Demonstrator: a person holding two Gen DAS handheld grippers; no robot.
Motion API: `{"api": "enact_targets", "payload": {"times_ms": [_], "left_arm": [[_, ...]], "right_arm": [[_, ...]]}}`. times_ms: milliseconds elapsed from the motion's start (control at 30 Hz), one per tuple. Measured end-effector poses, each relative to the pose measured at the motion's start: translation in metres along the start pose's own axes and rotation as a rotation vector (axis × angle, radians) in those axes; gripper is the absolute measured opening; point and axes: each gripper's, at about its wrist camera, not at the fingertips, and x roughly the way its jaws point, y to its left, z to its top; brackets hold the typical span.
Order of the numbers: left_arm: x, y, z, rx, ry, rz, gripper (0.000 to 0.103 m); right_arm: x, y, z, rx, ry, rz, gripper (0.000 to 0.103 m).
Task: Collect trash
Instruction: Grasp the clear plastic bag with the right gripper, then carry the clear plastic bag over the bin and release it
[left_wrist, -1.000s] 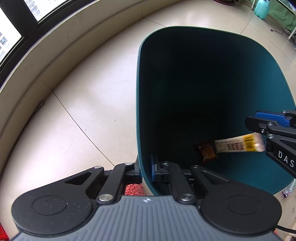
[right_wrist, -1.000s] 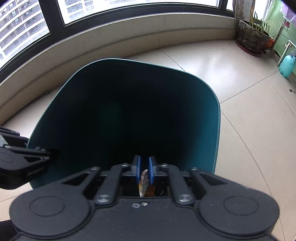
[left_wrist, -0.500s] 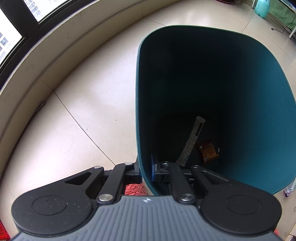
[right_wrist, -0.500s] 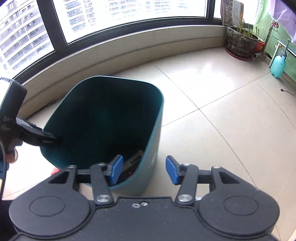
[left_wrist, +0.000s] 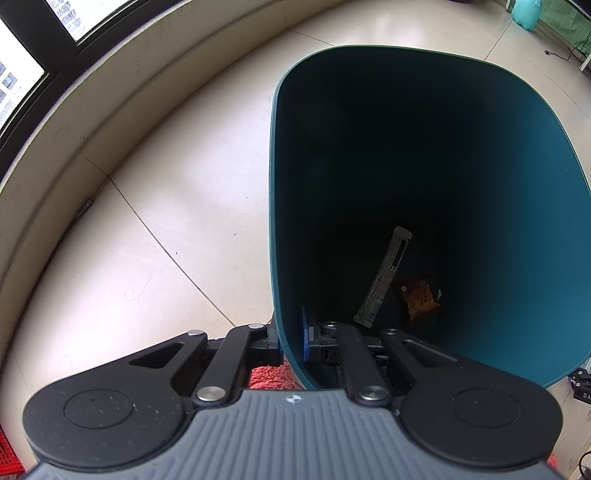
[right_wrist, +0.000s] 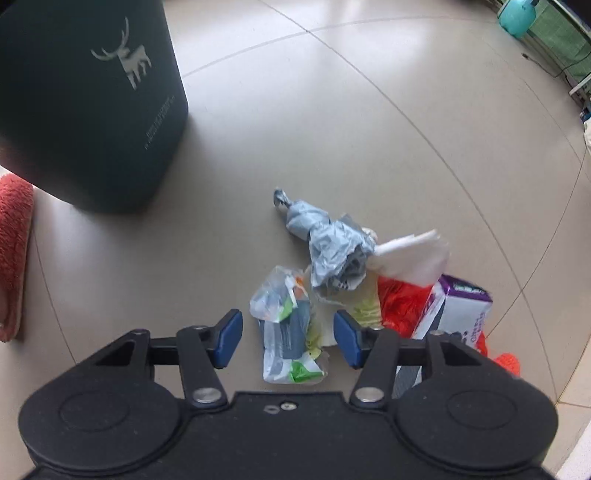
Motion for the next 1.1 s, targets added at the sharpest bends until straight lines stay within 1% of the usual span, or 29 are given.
{"api": "enact_targets", "payload": {"times_ms": [67, 133, 267, 367, 400, 433, 467, 500, 533, 567, 633, 733, 933, 1067, 1100], "left_arm": [[0.000, 0.000, 0.000, 0.002, -0.001, 0.002, 0.008], [-0.001, 0.000, 0.000, 0.004, 0.000, 0.005, 0.008], [-0.001, 0.002, -0.001, 0.004, 0.000, 0.007, 0.008], [-0.002, 0.003, -0.003, 0.007, -0.001, 0.009, 0.008], [-0.003, 0.003, -0.004, 0.008, -0.001, 0.010, 0.008], [-0.003, 0.003, -0.004, 0.008, -0.001, 0.010, 0.008], [-0.003, 0.003, -0.004, 0.007, -0.001, 0.010, 0.008], [-0.003, 0.003, -0.005, 0.007, -0.001, 0.012, 0.008], [-0.003, 0.004, -0.006, 0.009, -0.002, 0.013, 0.008], [-0.004, 0.004, -0.006, 0.010, -0.002, 0.015, 0.008], [-0.005, 0.005, -0.008, 0.012, -0.004, 0.016, 0.008], [-0.005, 0.005, -0.010, 0.013, -0.004, 0.017, 0.008], [-0.005, 0.006, -0.013, 0.013, 0.000, 0.015, 0.008], [-0.005, 0.007, -0.014, 0.012, 0.001, 0.014, 0.008], [-0.006, 0.008, -0.016, 0.011, 0.001, 0.014, 0.008]], "right_arm": [[0.023, -0.009, -0.012, 0.044, 0.048, 0.007, 0.052], [0.040, -0.012, -0.017, 0.074, 0.082, 0.031, 0.050], [0.059, -0.015, -0.024, 0.119, 0.116, 0.051, 0.048], [0.072, -0.019, -0.030, 0.161, 0.141, 0.048, 0.037], [0.075, -0.019, -0.033, 0.170, 0.149, 0.049, 0.028], [0.076, -0.019, -0.034, 0.169, 0.155, 0.047, 0.017], [0.078, -0.019, -0.036, 0.159, 0.158, 0.044, 0.016], [0.076, -0.017, -0.037, 0.150, 0.152, 0.040, 0.013], [0.075, -0.016, -0.038, 0.143, 0.148, 0.034, 0.006], [0.080, -0.012, -0.038, 0.143, 0.144, 0.027, 0.006], [0.075, -0.010, -0.039, 0.145, 0.134, 0.030, 0.003], [0.059, -0.002, -0.038, 0.112, 0.128, 0.041, 0.002], [0.005, 0.015, -0.042, 0.065, 0.082, 0.088, 0.001], [-0.038, 0.026, -0.045, 0.074, 0.026, 0.154, 0.000], [-0.048, 0.030, -0.044, 0.074, 0.008, 0.157, 0.000]]}}
